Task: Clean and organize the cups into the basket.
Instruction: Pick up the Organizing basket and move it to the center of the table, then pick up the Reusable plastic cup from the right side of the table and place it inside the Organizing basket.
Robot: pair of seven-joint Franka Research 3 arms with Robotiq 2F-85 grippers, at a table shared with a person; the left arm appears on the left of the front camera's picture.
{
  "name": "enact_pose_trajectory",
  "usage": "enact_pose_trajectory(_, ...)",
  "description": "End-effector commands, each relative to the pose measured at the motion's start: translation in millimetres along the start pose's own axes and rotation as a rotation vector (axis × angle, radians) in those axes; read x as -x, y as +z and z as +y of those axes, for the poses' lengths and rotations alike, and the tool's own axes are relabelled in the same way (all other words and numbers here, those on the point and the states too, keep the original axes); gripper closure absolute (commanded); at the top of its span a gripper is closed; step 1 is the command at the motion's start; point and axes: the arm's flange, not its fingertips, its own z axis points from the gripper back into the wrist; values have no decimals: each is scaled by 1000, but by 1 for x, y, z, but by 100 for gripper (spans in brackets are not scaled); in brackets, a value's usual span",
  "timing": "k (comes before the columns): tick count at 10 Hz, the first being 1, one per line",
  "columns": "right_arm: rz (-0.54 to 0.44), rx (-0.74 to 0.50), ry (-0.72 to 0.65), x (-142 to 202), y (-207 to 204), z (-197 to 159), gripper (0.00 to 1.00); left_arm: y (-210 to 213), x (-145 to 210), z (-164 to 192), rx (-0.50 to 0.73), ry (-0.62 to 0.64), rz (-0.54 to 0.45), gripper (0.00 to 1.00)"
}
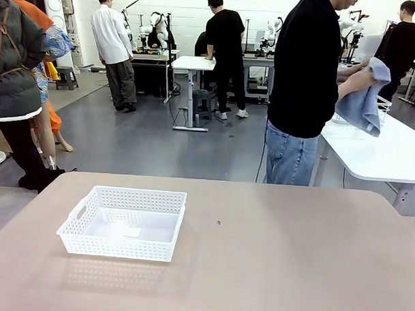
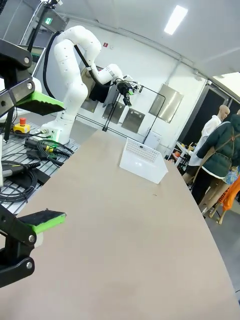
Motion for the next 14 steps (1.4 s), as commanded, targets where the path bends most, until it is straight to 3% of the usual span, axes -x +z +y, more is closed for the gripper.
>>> enact_pose_trajectory(1,-3,-13,1,2,1,0,0,0,0,0,10,-2,-4,0)
enact_pose_trajectory(14,-3,-13,1,2,1,0,0,0,0,0,10,-2,-4,0)
